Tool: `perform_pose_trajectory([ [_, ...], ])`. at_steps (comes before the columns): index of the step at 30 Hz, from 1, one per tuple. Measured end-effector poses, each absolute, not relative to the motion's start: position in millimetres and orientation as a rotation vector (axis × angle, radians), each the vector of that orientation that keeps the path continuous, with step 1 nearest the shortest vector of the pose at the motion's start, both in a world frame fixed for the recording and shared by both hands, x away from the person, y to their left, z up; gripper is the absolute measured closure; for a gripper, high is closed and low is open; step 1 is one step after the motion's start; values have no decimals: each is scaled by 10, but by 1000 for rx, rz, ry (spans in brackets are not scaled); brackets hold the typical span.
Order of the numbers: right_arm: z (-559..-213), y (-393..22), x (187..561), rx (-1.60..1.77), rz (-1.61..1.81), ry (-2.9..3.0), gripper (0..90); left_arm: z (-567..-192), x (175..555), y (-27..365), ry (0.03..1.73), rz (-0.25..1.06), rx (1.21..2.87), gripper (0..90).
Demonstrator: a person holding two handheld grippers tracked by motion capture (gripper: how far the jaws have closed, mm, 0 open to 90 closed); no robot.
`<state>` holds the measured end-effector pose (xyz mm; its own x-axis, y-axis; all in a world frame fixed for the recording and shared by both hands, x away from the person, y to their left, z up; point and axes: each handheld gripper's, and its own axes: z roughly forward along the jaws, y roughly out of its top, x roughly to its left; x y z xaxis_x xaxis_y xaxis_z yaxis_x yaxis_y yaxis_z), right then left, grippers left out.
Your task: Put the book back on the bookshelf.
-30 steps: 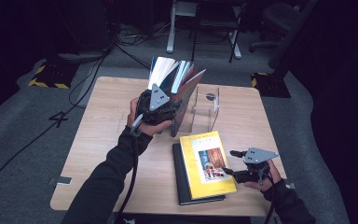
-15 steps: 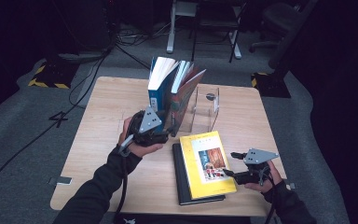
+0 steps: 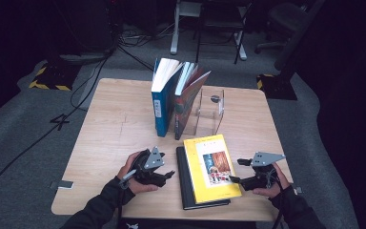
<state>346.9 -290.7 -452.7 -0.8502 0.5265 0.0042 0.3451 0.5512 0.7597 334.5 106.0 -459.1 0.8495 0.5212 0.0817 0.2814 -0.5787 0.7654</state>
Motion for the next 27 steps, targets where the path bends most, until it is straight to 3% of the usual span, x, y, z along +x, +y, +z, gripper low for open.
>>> perform_pose_trajectory([
  [14,-4625,-2867,3558,821,1258,2764,153,-4951,3287,1250,620,280,2311,241],
  [27,-4591,-2781,3556,716,1231,2794,152,-5047,3406,1254,622,231,2310,156],
])
